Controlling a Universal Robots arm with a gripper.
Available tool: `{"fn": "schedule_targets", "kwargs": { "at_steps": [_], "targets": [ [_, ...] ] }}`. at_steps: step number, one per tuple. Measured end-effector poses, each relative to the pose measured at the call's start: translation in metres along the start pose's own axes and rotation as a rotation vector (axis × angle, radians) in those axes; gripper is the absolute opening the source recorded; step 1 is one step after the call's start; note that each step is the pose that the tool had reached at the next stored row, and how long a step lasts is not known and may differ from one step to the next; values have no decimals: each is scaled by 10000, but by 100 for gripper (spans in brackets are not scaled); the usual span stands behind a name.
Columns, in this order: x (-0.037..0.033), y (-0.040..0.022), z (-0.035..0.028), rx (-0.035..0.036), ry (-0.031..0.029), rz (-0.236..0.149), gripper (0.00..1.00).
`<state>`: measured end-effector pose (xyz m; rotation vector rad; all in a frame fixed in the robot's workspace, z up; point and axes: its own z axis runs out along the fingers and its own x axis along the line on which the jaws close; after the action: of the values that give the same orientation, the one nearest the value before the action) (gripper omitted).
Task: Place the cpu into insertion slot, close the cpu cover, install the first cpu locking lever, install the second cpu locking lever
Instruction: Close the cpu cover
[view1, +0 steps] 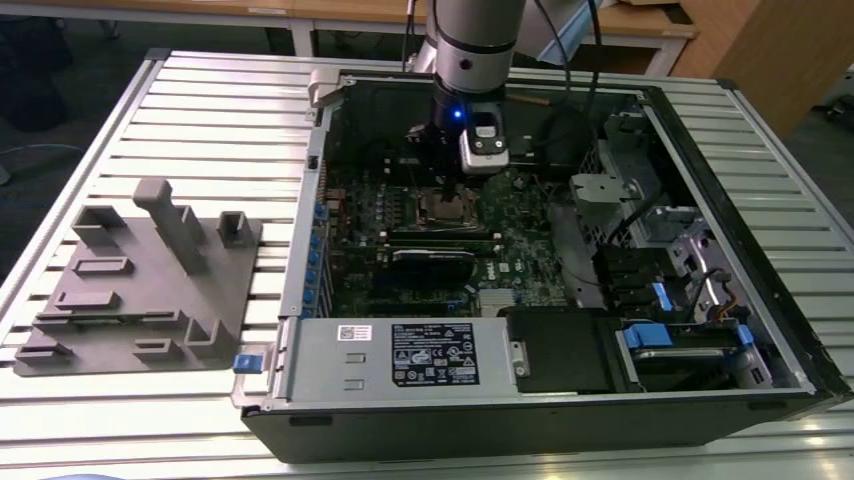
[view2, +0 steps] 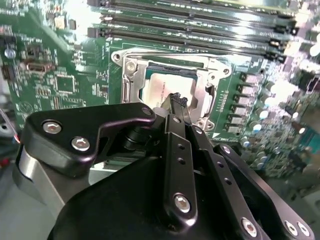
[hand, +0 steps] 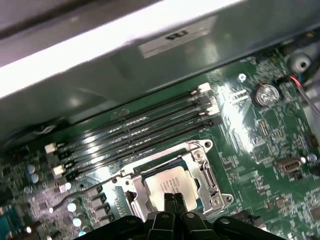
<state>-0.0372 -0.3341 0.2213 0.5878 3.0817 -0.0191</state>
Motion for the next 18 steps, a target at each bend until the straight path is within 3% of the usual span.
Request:
{"fn": "schedule_targets", "kwargs": {
  "at_steps": [18],
  "targets": [
    [0,0,16,-21,-36,-3283,11]
  ]
}}
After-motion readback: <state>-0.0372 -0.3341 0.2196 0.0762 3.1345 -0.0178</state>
